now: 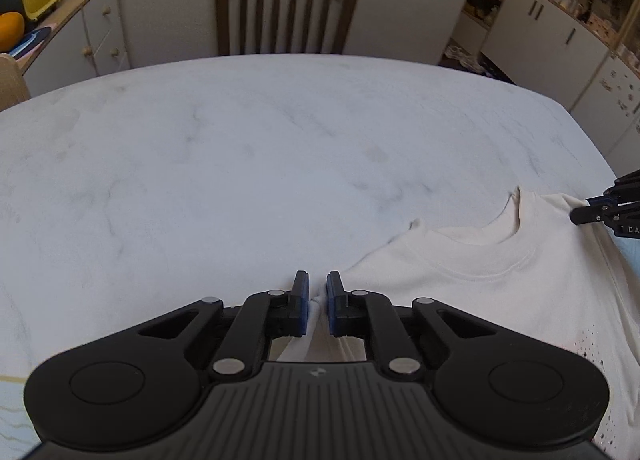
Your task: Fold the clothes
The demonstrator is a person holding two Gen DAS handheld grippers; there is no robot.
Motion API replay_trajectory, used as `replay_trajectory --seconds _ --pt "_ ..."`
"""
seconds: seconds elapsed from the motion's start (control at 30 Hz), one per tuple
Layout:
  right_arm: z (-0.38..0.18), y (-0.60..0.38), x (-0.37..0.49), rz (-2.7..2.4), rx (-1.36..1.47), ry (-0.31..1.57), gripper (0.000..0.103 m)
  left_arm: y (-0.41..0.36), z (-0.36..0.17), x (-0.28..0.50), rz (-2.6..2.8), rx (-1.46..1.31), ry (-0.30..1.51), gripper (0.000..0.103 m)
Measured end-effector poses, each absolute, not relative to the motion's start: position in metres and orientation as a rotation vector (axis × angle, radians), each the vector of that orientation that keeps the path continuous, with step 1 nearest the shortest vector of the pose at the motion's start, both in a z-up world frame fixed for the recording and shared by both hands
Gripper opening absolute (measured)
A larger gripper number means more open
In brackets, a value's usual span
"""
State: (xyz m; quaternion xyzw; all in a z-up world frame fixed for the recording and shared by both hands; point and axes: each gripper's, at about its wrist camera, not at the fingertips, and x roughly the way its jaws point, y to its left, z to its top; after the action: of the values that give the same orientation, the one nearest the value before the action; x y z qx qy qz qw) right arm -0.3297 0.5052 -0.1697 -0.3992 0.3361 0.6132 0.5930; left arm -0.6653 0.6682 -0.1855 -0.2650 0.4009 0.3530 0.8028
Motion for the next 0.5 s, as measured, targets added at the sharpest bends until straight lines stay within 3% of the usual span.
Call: replay_trajectory --seconds 0.3,0.5 --pt "-0.164 0.555 -0.32 1.358 -0.914 0.734 0.103 0.702 -0.182 -0.64 0.839 -0.544 0.847 0.008" --pt "-0.154 0.53 -0.317 1.426 -0.914 0.772 0.103 0.691 -0.17 -0.647 0.844 -0.564 0.834 0.01"
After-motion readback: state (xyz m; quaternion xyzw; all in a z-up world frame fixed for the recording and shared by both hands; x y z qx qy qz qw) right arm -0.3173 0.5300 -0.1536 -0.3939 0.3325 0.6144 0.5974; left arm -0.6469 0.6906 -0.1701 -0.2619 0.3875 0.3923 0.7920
